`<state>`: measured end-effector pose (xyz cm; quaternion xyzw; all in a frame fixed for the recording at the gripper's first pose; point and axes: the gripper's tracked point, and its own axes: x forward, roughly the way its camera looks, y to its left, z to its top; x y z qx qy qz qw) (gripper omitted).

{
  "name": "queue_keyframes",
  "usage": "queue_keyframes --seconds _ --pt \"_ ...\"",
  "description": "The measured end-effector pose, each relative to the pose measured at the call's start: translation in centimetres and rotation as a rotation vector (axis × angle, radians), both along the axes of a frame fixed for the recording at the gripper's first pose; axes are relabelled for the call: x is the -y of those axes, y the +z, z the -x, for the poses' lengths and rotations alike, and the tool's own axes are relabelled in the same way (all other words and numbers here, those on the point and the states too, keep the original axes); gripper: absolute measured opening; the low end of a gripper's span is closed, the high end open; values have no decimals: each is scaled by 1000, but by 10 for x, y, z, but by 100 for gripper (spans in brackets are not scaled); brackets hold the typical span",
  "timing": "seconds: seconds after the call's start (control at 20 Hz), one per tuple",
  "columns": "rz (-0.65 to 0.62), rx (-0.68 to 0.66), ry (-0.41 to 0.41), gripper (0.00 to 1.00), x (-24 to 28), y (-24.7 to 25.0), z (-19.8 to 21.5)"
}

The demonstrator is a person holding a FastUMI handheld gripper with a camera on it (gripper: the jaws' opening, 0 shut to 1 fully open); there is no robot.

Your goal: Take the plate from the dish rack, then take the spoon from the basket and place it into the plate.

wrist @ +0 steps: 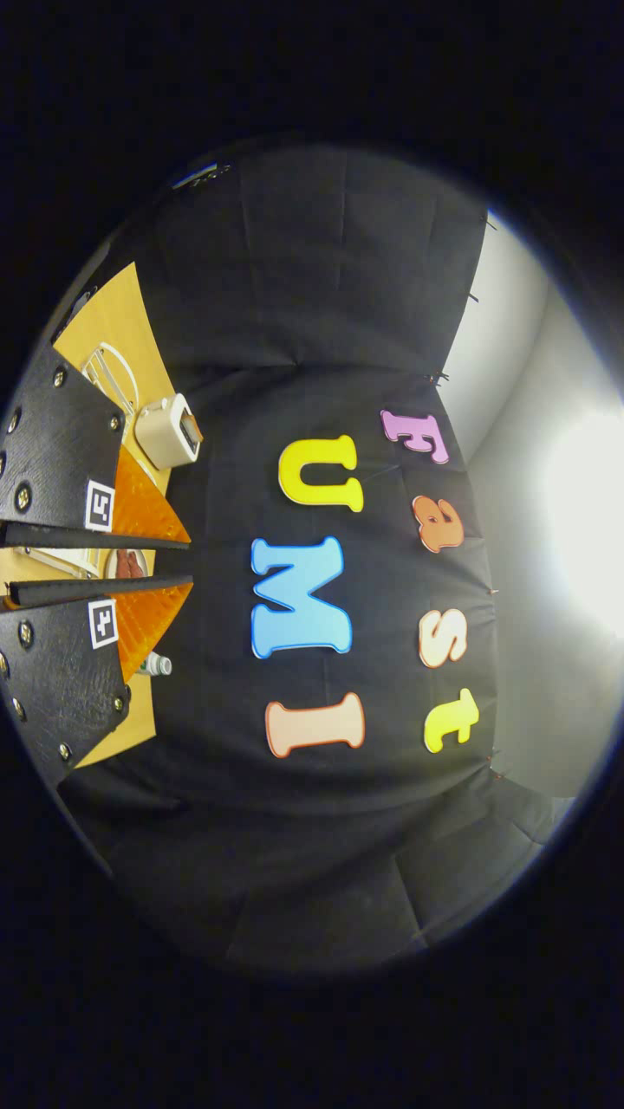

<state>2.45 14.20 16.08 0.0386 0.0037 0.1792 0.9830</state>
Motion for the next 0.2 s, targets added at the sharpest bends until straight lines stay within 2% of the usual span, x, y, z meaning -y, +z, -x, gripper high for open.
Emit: queue_keyframes --seconds 0.2 --pt "-1 31 -61 14 28 15 -12"
